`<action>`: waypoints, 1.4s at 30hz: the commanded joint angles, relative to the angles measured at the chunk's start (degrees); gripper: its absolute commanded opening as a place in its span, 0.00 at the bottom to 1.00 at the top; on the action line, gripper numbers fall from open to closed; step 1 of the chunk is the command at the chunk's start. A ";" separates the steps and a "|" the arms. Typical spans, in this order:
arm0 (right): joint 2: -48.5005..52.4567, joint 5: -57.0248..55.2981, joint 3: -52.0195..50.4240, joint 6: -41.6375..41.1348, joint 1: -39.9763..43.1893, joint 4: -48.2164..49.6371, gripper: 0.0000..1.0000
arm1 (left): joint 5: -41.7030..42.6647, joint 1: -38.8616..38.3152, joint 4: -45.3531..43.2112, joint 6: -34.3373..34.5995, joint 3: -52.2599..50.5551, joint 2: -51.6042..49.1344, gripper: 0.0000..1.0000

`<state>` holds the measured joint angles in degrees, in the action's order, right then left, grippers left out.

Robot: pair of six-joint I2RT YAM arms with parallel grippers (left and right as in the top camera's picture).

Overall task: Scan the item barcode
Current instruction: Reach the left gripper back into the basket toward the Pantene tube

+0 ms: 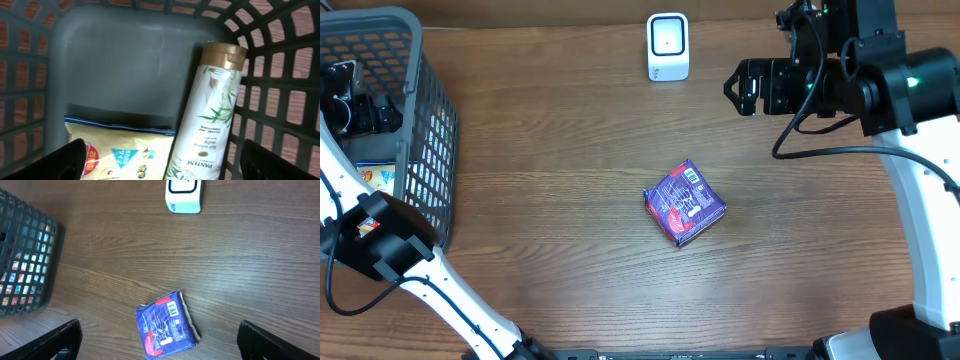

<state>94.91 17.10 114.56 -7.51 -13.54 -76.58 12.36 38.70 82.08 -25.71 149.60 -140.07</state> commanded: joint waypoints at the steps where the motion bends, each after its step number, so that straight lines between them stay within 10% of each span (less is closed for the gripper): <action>1: 0.00 -0.28 0.90 -0.17 -0.24 0.20 1.00 | -1.05 -0.50 0.76 0.17 0.55 -2.36 0.90; 23: 0.07 -0.63 0.90 -1.20 -0.28 -1.51 1.00 | -3.74 -2.54 -17.38 21.27 10.91 30.91 1.00; 42: 0.11 -2.12 0.90 -0.96 -0.26 -3.48 1.00 | -5.49 0.37 -36.30 24.33 -38.99 51.58 1.00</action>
<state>95.00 16.05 114.56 -8.62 -13.54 -79.83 7.81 40.36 45.89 -2.20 112.95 -91.11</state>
